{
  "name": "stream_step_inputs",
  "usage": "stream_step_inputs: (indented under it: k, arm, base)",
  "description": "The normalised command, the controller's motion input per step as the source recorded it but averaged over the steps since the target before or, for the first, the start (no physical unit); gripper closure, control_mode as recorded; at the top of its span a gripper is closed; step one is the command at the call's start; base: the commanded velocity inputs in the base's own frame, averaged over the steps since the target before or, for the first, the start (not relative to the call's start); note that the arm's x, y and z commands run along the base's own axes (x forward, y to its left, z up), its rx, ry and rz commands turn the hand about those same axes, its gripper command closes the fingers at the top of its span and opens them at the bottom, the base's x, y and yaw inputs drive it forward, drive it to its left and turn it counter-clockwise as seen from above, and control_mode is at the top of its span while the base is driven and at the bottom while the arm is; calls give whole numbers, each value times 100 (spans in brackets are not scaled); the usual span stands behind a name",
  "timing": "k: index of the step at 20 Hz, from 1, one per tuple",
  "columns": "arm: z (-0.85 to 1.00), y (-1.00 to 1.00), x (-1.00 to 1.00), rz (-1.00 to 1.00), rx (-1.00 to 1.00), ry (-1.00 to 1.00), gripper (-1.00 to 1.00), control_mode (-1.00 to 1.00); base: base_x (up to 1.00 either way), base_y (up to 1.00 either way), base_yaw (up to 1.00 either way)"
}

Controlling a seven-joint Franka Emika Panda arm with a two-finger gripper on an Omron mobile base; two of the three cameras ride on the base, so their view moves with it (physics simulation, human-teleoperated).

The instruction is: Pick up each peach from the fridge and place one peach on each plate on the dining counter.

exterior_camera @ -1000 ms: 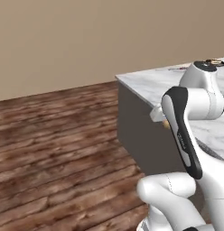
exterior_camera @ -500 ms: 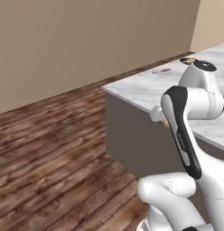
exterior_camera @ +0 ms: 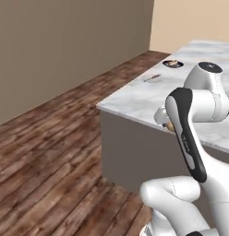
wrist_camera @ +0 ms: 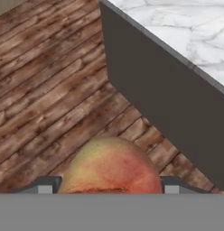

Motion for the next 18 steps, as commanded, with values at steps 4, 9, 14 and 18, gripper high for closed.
stream_step_inputs:
  k: [4,9,14,18]
  arm:
    - [0,0,0,0,0,0,100,100]
    - [0,0,0,0,0,0,100,100]
    - [0,0,0,0,0,0,100,100]
    - [0,0,0,0,0,0,100,100]
  base:
    - [98,100,-43]
    - [85,100,-43]
    - [80,100,-43]
    - [77,100,-43]
